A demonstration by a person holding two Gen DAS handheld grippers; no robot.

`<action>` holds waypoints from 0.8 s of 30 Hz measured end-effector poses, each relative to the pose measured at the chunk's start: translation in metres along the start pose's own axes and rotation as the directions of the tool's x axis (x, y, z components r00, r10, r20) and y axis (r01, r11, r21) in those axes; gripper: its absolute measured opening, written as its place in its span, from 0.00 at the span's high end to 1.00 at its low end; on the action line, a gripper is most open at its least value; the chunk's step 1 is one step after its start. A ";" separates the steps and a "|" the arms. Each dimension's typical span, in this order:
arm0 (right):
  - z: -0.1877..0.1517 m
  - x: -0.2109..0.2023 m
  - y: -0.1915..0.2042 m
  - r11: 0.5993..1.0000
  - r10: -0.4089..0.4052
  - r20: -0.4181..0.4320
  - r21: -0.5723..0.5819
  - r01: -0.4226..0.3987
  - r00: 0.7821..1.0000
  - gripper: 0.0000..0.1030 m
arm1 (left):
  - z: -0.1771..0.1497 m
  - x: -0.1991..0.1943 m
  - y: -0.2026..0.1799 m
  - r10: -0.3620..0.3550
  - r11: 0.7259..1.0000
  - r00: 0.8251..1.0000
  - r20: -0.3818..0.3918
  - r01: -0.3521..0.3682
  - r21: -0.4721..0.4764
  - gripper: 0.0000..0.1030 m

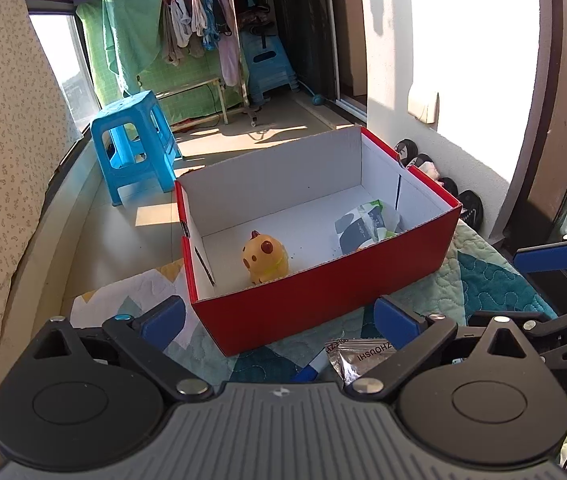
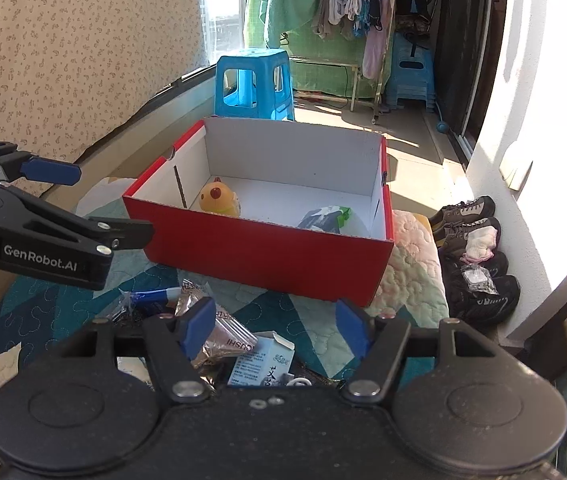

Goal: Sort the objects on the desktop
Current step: 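Move both open tools back down to the pile of items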

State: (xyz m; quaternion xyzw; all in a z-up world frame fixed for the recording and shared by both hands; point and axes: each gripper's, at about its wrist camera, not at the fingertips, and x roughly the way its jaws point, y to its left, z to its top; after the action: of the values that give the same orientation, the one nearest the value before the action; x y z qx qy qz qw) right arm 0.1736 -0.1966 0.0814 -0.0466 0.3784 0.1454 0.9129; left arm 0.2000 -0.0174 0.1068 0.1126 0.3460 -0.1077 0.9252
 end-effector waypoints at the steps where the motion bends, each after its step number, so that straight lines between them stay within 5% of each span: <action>1: -0.004 -0.001 0.000 1.000 0.001 0.002 0.004 -0.001 1.000 0.35 | -0.006 -0.002 0.000 -0.009 1.000 1.000 0.014 0.009 0.008 0.00; 24: -0.080 -0.010 0.020 0.996 0.025 0.011 0.089 -0.026 1.000 0.34 | -0.084 -0.023 0.004 -0.001 1.000 0.999 0.052 0.002 -0.021 0.00</action>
State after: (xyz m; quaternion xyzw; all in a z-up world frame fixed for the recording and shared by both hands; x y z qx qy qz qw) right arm 0.1061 -0.1953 0.0324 -0.0004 0.3808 0.1402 0.9140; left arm 0.1326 0.0127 0.0608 0.0999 0.3228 -0.1075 0.9350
